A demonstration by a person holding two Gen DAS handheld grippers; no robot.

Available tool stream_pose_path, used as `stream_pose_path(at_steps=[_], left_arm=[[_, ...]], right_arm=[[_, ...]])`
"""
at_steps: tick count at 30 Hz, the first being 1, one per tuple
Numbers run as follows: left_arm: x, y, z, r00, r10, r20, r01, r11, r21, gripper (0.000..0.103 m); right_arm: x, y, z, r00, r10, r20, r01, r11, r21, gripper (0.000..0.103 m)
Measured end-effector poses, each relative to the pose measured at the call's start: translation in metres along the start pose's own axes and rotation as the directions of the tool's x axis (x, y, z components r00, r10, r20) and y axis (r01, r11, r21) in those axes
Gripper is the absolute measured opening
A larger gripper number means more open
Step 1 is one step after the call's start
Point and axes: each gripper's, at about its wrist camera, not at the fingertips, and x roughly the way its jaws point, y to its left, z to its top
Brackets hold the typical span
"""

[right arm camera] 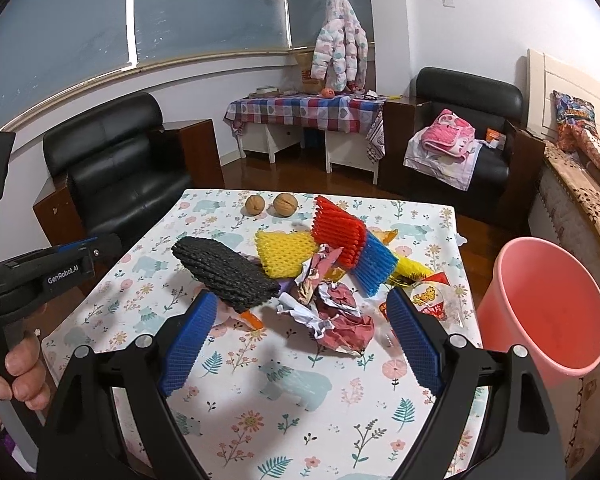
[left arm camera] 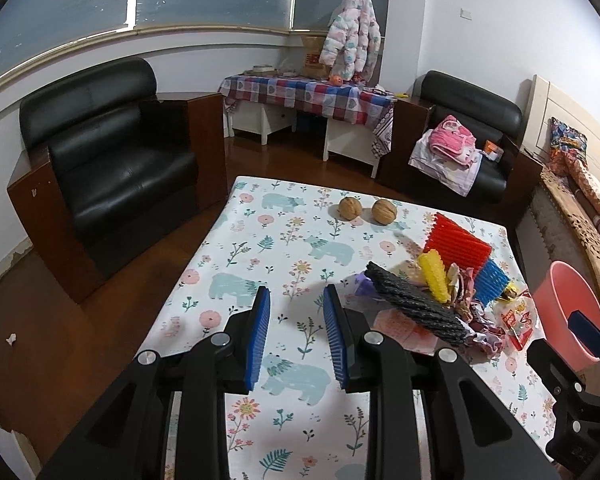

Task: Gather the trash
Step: 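Move both grippers toward the trash pile on the table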

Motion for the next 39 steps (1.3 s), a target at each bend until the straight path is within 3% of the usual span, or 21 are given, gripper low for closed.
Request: stream_pose_path(at_steps=[23, 32, 35, 36, 39], left_arm=[[0.006, 0.01, 0.0, 1.0, 0.017, -0.014, -0.017, 1.0, -0.02, 0.027], [0.015, 0.019, -0.006, 0.991, -0.114, -0.068, 0.11, 0.993, -0.051, 0.027], [0.017, 0.021, -0.006, 0.977, -0.193, -0.092, 0.185, 0.979, -0.088, 0.036], [0.018, 0.022, -0.005, 0.968, -0.229, -0.099, 0.218, 0.969, -0.115, 0.041], [0.022, 0.018, -0.001, 0.937, -0.328, -0.118, 0.305, 0.935, -0.179, 0.044]], right_arm=[[0.003, 0.01, 0.0, 1.0, 0.003, -0.009, -0.004, 1.0, -0.021, 0.087], [0.008, 0.008, -0.007, 0.999, 0.02, -0.027, -0.02, 1.0, -0.01, 0.087], [0.009, 0.003, -0.009, 0.999, 0.033, -0.033, -0.033, 0.999, -0.007, 0.086], [0.009, 0.002, -0.01, 0.999, 0.039, -0.036, -0.039, 0.999, -0.007, 0.081], [0.012, 0.0, -0.012, 0.998, 0.048, -0.046, -0.048, 0.999, -0.005, 0.08]])
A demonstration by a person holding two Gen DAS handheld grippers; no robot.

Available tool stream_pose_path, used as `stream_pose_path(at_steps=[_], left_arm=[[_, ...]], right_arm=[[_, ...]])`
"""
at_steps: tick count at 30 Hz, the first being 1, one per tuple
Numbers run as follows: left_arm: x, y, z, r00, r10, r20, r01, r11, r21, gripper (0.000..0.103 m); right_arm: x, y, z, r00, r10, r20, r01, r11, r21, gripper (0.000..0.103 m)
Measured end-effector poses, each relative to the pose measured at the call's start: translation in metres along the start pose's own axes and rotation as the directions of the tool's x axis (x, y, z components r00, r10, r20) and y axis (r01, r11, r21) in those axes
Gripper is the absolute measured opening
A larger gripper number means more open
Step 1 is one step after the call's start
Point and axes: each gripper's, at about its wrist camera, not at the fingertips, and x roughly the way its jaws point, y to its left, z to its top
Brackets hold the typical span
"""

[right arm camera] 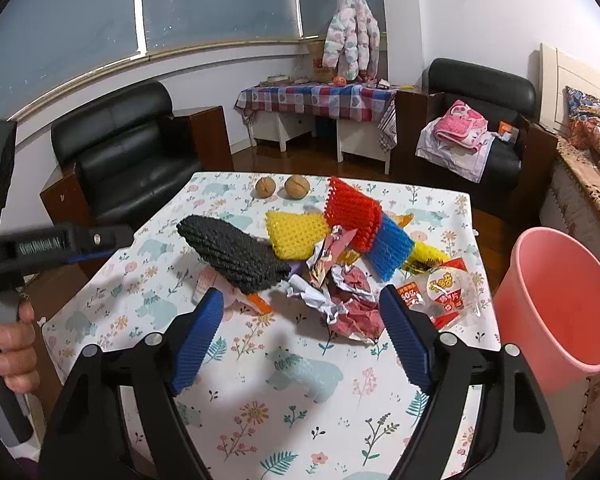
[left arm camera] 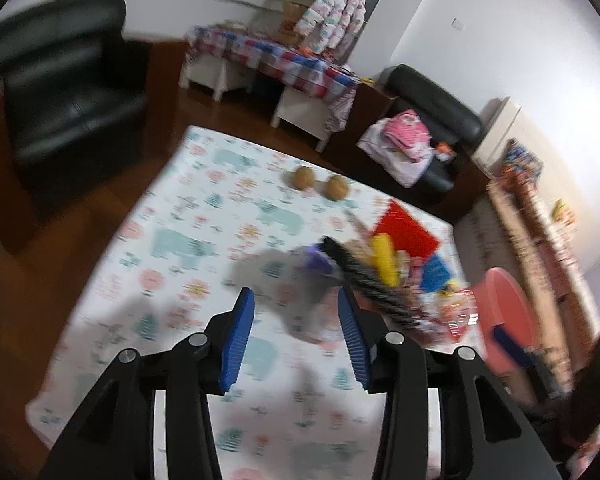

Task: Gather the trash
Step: 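Move both grippers toward the trash pile on the table, then grasp the black foam net with the left gripper while the right gripper grasps the red foam net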

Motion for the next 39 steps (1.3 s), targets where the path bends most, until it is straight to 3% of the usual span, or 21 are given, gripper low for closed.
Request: stream_pose_path(at_steps=[5, 13, 14, 16, 17, 21, 30, 34, 39], left_arm=[[0.018, -0.015, 0.009, 0.997, -0.044, -0.058, 0.043, 0.999, -0.02, 0.045], [0.061, -0.032, 0.023, 0.991, 0.006, -0.131, -0.007, 1.0, -0.006, 0.044], [0.065, -0.032, 0.024, 0.99, 0.011, -0.142, -0.012, 1.0, -0.006, 0.043], [0.073, -0.031, 0.025, 0.988, 0.004, -0.157, -0.006, 1.0, -0.017, 0.028], [0.076, -0.03, 0.025, 0.987, 0.0, -0.161, -0.004, 1.0, -0.023, 0.026], [0.074, -0.028, 0.023, 0.99, -0.007, -0.143, 0.005, 1.0, -0.011, 0.011], [0.035, -0.021, 0.024, 0.997, -0.067, -0.048, 0.069, 0.997, 0.028, 0.008], [0.02, -0.018, 0.028, 0.997, -0.079, -0.008, 0.079, 0.996, 0.041, 0.008], [0.014, -0.015, 0.033, 0.997, -0.082, 0.017, 0.081, 0.996, 0.04, 0.008]], right_arm=[[0.0, -0.007, -0.002, 1.0, 0.005, 0.004, -0.005, 1.0, 0.008, 0.076], [0.001, -0.033, -0.003, 1.0, -0.013, 0.004, 0.013, 0.998, 0.06, 0.074], [0.001, -0.038, -0.002, 1.0, -0.017, 0.008, 0.017, 0.997, 0.073, 0.074], [-0.001, -0.052, 0.003, 0.999, -0.034, 0.02, 0.032, 0.993, 0.112, 0.074], [-0.002, -0.058, 0.004, 0.999, -0.048, 0.026, 0.044, 0.991, 0.125, 0.074], [0.003, -0.084, 0.009, 0.992, -0.121, 0.021, 0.116, 0.98, 0.162, 0.074], [0.035, -0.117, 0.02, 0.988, -0.141, -0.058, 0.15, 0.966, 0.208, 0.068], [0.049, -0.112, 0.037, 0.997, -0.046, -0.062, 0.059, 0.97, 0.234, 0.065], [0.075, -0.079, 0.067, 0.998, 0.035, -0.053, -0.026, 0.987, 0.16, 0.065]])
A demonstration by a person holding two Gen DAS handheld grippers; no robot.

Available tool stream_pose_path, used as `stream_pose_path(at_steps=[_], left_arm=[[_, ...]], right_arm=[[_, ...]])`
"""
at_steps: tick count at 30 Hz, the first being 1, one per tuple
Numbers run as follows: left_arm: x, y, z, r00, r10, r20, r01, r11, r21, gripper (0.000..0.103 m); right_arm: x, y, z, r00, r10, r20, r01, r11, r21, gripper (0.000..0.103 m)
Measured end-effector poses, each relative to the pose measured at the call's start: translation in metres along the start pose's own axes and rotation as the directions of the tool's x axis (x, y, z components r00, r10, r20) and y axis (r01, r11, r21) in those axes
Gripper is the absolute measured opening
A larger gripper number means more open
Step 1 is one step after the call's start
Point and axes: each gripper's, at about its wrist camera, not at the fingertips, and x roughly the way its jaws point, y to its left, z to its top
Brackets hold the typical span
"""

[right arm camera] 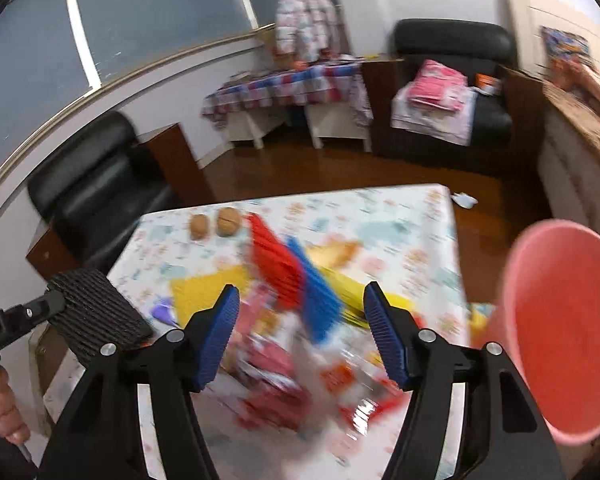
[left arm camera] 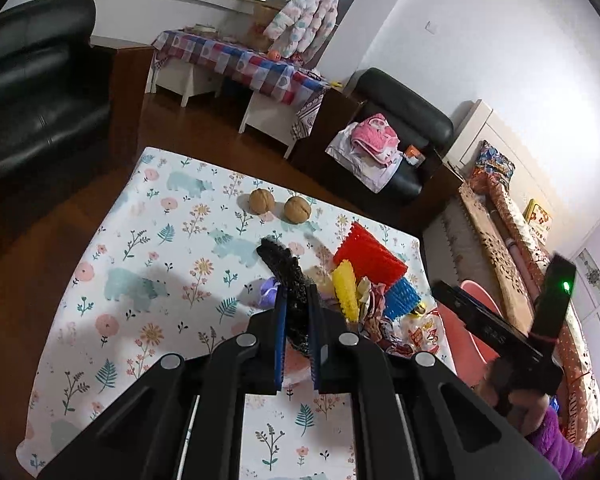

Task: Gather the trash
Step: 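Grasp the black foam net with the left gripper while the right gripper grasps the red foam net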

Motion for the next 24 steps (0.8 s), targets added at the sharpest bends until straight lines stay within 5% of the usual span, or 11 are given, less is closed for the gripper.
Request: stream_pose_path(at_steps=[8, 12, 15, 24], left_arm=[[0.007, 0.01, 0.003, 1.0, 0.004, -0.017, -0.004, 1.0, -0.008, 0.008], [0.014, 0.013, 0.004, 1.0, -0.003, -0.029, 0.003, 1.0, -0.011, 0.008], [0.016, 0.013, 0.005, 0.999, -0.012, -0.03, 0.012, 1.0, -0.01, 0.008], [-0.004, -0.001, 0.008, 0.999, -0.039, 0.015, 0.039, 0.999, 0.008, 0.008]], right_arm=[[0.046, 0.022, 0.015, 0.998, -0.059, -0.032, 0.055, 0.992, -0.111, 0.047], [0.058, 0.021, 0.014, 0.995, -0.081, -0.054, 0.073, 0.988, -0.136, 0.022], [0.059, 0.02, 0.013, 0.995, -0.071, -0.069, 0.062, 0.989, -0.132, 0.013], [0.0, 0.023, 0.017, 0.999, 0.022, 0.031, -0.019, 0.997, -0.079, 0.01]])
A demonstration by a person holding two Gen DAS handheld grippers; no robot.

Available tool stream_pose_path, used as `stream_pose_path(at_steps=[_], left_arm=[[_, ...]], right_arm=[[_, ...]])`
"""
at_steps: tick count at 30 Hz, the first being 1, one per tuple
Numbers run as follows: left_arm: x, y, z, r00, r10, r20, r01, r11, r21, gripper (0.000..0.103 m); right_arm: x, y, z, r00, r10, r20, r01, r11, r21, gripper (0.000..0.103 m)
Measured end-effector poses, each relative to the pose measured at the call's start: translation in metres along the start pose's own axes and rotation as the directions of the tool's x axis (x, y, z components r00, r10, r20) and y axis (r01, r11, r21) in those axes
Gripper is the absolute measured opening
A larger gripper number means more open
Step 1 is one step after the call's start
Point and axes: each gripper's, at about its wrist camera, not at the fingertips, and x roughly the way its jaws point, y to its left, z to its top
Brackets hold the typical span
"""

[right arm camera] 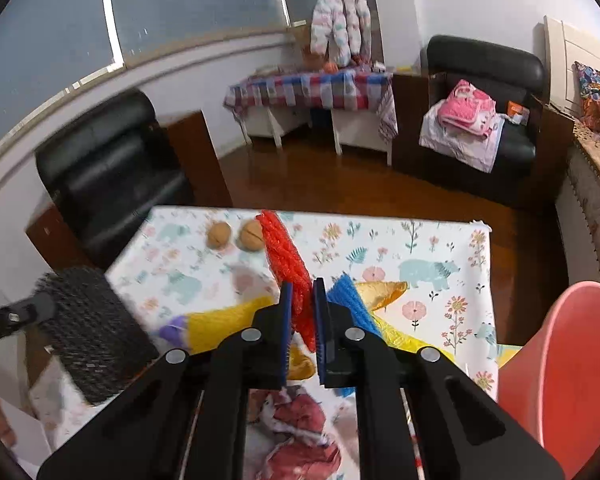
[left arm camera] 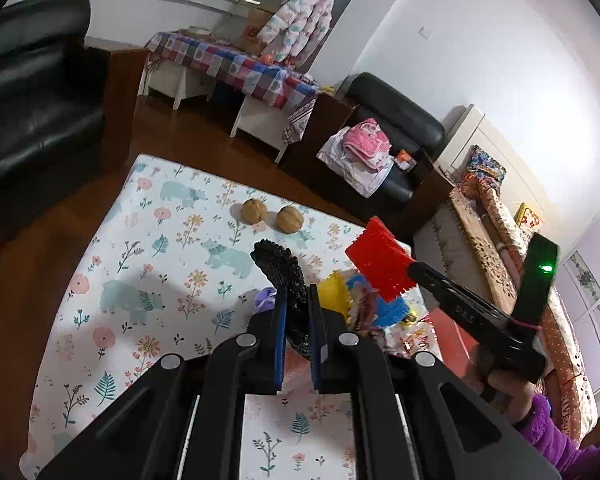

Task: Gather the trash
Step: 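Carry both held nets over the pink bucket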

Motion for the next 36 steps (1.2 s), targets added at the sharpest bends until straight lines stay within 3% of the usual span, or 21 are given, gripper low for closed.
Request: stream_pose_path(at_steps=[8, 17, 27, 36], left_arm=[[-0.018, -0.041, 0.004, 0.998, -0.049, 0.04, 0.046, 0.997, 0.066, 0.008], [-0.005, -0.128, 0.004, 0.984, -0.18, 0.007, 0.175, 0.964, 0.199, 0.008], [0.054, -0.251, -0.016, 0.947, -0.301, -0.112, 0.322, 0.878, 0.355, 0.008], [0.128, -0.318, -0.061, 0.941, -0.259, -0.219, 0.334, 0.818, 0.469, 0.009]], right_arm=[[-0.072, -0.018, 0.002, 0.995, 0.011, 0.099, -0.02, 0.996, 0.086, 0.011], [-0.136, -0.079, -0.017, 0.972, -0.168, 0.166, 0.135, 0.972, 0.193, 0.011], [-0.159, -0.159, -0.052, 0.934, -0.341, 0.108, 0.295, 0.906, 0.303, 0.011], [-0.148, -0.213, -0.084, 0.925, -0.38, 0.003, 0.353, 0.862, 0.363, 0.011]])
